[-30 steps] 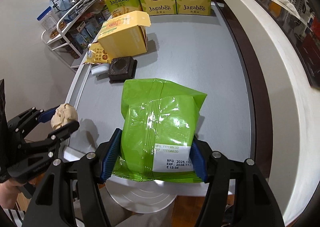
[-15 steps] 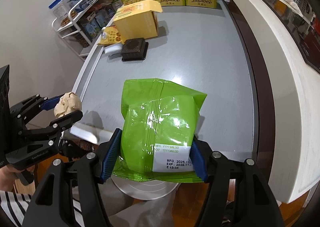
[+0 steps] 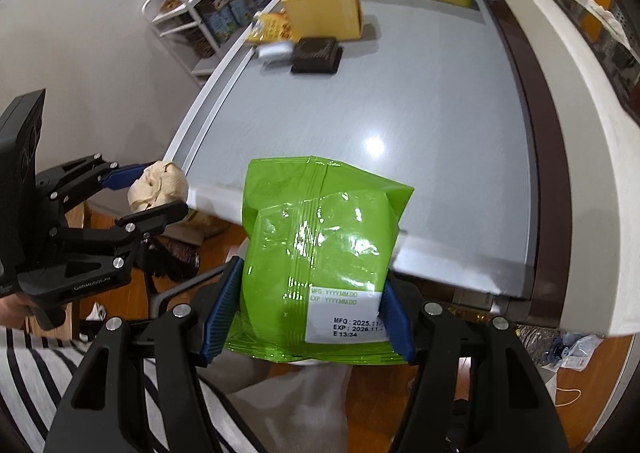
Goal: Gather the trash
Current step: 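Lift the green bag and tan bun and carry both over the white bin, then open both tools to drop the bag and bun into the bin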
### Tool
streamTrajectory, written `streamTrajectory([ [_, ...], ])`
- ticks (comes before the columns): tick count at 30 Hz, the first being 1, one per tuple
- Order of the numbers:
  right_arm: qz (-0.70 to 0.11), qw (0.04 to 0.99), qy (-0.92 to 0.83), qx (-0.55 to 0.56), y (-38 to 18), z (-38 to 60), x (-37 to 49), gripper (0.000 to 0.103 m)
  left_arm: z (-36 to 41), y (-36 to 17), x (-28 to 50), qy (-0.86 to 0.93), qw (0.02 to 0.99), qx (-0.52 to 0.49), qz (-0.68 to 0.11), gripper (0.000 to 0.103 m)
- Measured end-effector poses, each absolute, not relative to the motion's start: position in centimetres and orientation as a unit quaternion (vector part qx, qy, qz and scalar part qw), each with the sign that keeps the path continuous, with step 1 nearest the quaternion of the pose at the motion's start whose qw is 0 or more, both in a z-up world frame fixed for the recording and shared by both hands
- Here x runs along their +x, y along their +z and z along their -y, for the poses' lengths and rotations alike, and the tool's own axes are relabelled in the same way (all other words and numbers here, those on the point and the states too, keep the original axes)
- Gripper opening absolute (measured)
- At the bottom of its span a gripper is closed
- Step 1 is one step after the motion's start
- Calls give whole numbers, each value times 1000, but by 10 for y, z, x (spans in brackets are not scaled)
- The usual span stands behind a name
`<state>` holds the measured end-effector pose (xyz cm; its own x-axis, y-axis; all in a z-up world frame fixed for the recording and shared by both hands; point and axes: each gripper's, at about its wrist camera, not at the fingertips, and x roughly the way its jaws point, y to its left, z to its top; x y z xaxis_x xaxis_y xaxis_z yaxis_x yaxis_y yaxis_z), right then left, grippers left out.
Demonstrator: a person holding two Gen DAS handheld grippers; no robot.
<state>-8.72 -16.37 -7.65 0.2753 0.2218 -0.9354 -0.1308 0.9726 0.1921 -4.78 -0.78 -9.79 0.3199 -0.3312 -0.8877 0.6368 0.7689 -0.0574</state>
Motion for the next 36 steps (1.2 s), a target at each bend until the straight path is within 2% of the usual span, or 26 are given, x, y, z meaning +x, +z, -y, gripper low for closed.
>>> streamTrajectory([
  [10, -636, 758, 142, 17, -111, 153, -115, 62, 9, -125, -79, -320, 764, 177, -532, 52],
  [23, -689, 711, 139, -7, -180, 144, -121, 62, 16, -187, -88, -312, 722, 205, -583, 52],
  [36, -702, 700, 129, -21, -212, 126, -113, 62, 19, -210, -84, -301, 712, 225, -593, 52],
])
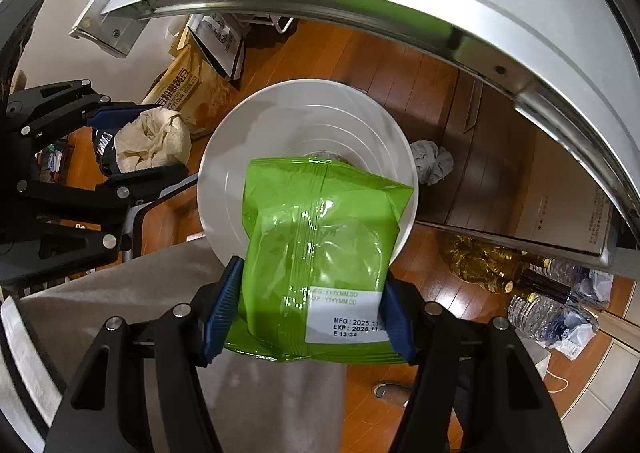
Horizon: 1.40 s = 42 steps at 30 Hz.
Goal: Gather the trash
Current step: 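Open both tools to drop the bag and bun into the bin, then move both tools back over the counter toward the yellow box and biscuit packet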
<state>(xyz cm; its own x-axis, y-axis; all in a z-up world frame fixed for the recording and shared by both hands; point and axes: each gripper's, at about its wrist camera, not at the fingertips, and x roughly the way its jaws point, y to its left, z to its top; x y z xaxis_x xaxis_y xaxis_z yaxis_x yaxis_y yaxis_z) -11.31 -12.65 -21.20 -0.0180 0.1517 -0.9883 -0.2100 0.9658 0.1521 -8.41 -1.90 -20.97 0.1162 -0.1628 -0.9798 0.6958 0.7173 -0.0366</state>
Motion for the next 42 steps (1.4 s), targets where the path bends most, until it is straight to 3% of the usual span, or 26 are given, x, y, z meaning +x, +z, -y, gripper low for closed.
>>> streamTrajectory([
  [11, -701, 703, 116, -26, -216, 128, -110, 62, 22, -215, -73, -296, 713, 236, -591, 52],
  [12, -701, 704, 113, -25, -216, 129, -109, 63, 23, -216, -72, -298, 709, 233, -596, 58],
  [13, -698, 707, 109, -24, -215, 131, -108, 65, 23, -217, -70, -297, 708, 232, -597, 72],
  [15, -697, 709, 105, -20, -215, 131, -107, 76, 24, -215, -71, -293, 716, 233, -590, 82],
  [16, -697, 710, 104, -18, -213, 133, -108, 81, 23, -213, -70, -294, 717, 232, -588, 82],
  [28, -696, 712, 90, -13, -191, 154, -115, 86, 13, -201, -68, -274, 723, 224, -594, 86],
  [39, -651, 754, 88, -13, -132, 158, -118, 90, 5, -136, -56, -274, 757, 151, -573, 86],
  [41, -635, 768, 85, -2, -117, 161, -116, 90, 6, -122, -51, -267, 773, 148, -555, 88],
  [42, -625, 776, 83, 3, -109, 162, -114, 90, 7, -116, -49, -264, 781, 146, -547, 96],
])
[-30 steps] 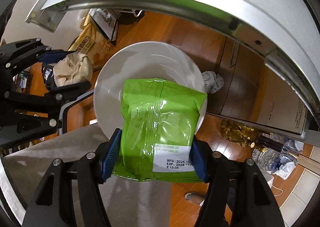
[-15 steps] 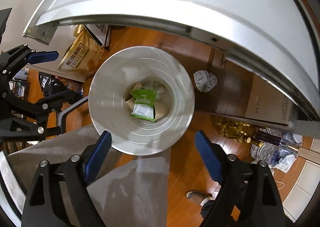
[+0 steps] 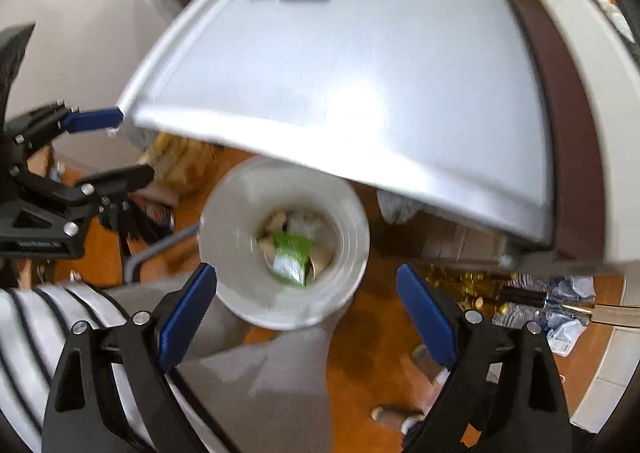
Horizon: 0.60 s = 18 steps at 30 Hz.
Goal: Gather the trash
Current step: 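Move both tools back over the counter toward the yellow box and biscuit packet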
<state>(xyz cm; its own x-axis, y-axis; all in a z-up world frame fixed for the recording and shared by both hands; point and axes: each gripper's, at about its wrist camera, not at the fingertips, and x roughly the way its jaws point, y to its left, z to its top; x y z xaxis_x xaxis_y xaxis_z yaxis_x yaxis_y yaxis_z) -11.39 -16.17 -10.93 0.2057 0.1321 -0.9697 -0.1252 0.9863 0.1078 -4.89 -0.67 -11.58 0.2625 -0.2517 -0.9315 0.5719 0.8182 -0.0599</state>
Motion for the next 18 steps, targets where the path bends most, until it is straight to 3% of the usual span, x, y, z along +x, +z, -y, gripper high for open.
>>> streamTrajectory([
  [1, -612, 787, 79, 7, -100, 163, -110, 91, 7, -109, -46, -260, 789, 144, -538, 99],
  [18, -462, 885, -49, 34, -16, 189, -43, 98, 9, -30, 4, -202, 877, 91, -427, 99],
])
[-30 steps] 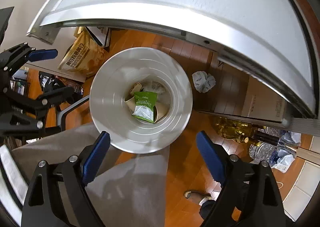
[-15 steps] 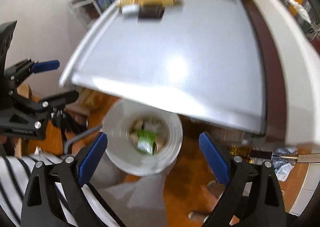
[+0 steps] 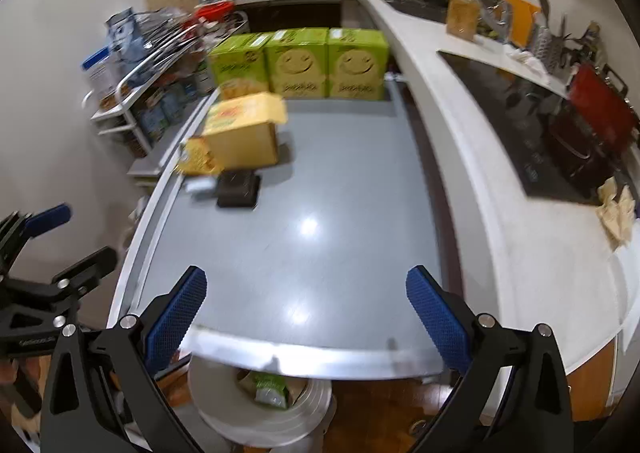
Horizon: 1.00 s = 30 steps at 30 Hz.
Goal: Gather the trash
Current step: 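Move both tools back over the counter toward the yellow box and biscuit packet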
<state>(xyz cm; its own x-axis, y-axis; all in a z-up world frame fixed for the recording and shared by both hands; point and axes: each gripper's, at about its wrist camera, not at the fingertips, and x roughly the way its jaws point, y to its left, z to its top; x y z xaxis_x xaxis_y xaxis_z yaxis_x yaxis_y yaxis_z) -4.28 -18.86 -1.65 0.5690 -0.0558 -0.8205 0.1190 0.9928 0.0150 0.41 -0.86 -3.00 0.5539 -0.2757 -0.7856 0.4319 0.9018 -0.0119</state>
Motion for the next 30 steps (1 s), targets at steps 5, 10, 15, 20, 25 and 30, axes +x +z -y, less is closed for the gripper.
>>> streamTrajectory([
  [5, -461, 884, -53, 57, -17, 199, -25, 98, -7, -37, 21, -187, 870, 30, -455, 99],
  [10, -467, 880, -32, 80, -20, 203, 3, 98, -20, -48, 30, -170, 865, -1, -473, 99],
  [15, -473, 877, 23, 81, -14, 185, 44, 98, -26, -49, 40, -151, 869, 14, -471, 99],
  [20, -485, 854, 122, 142, -7, 156, 92, 98, -37, -47, 54, -141, 872, 5, -469, 99],
  [25, -495, 848, 136, 135, -10, 111, 154, 98, -41, -46, 67, -133, 878, 11, -461, 99],
  [30, -501, 858, 96, 61, -21, 73, 220, 98, -40, -45, 82, -122, 884, 34, -450, 99],
])
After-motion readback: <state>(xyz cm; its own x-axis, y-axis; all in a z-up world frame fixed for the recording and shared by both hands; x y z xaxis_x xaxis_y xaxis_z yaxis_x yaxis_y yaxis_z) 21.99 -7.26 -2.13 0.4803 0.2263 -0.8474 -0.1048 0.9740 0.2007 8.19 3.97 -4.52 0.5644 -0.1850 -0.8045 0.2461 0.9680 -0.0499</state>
